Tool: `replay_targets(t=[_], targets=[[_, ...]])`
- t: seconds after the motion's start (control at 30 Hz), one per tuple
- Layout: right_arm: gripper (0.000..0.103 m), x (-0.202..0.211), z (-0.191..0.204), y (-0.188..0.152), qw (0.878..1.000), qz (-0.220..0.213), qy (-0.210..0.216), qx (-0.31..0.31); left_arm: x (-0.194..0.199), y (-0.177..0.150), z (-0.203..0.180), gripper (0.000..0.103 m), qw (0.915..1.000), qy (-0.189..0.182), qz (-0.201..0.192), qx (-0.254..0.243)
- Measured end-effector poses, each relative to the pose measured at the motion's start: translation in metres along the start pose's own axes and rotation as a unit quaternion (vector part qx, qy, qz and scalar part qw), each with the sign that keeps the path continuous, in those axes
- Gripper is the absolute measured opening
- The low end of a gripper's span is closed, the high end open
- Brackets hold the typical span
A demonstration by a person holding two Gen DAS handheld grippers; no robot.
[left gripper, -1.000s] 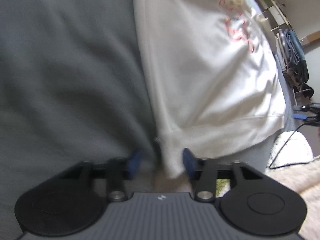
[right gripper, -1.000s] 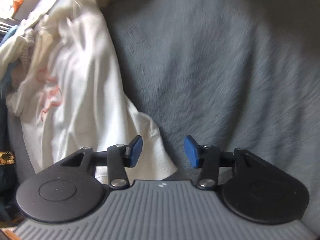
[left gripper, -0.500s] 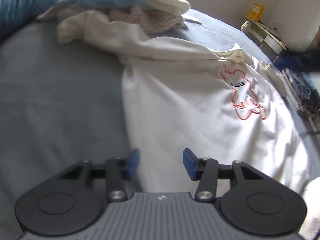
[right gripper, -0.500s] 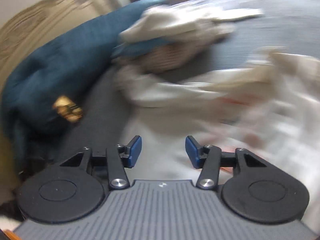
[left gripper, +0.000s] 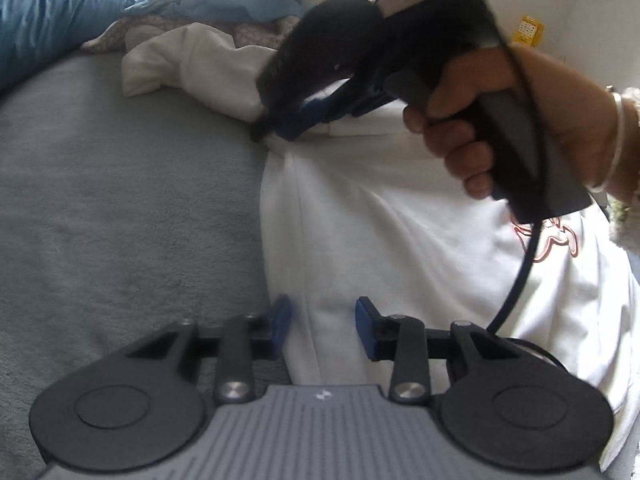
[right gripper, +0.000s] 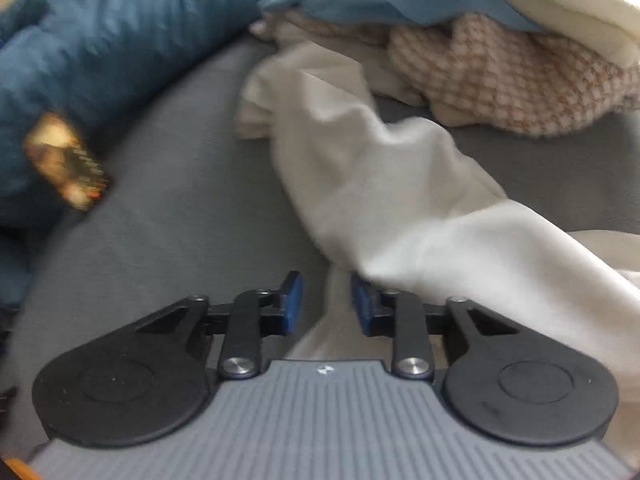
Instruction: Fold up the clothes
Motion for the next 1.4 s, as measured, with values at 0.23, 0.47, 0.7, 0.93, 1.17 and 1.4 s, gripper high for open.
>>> replay_targets(t=[0.23, 0.47, 0.7, 0.93, 1.17, 1.4], targets=[[0.004, 0.008, -0.008, 0.0, 0.999, -0.014, 0.036, -0.034, -0.007, 0.004, 0.001, 0.02, 0.9998, 0.005, -0.012, 0.012], [0.003, 0.025, -0.024, 0.01, 0.978, -0.043, 0.136, -0.149, 0.001, 0.009, 0.015, 0.004, 0.9925, -0.057, -0.022, 0.105], [0.003, 0.042, -0.022, 0.023, 0.949, -0.097, 0.224, -0.199, 0.022, 0.011, 0.057, 0.004, 0.9094, -0.246, -0.062, 0.329], [0.003, 0.004, -0.007, 0.02, 0.965, -0.083, 0.19, -0.158, 0.006, -0.029, 0.105, 0.0, 0.9092, -0.167, -0.029, 0.38], [0.006, -0.027, -0.015, 0.013, 0.965, -0.062, 0.177, -0.183, 0.023, -0.03, 0.073, 0.031, 0.9406, -0.178, -0.008, 0.289], [0.029, 0.045, -0.042, 0.019, 0.938, -0.1, 0.235, -0.236, 0.043, -0.04, 0.033, 0.037, 0.9699, -0.17, 0.045, 0.168]])
Point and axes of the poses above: each gripper's, at about its wrist camera, not at the fingertips, and x roughly against the way its jaws point, z to its left, y to its top, the point moved 9 cm from there along -x, roughly the way its jaws point, and after that the axes turned 2 degrees about -x, right-handed, at the moved point
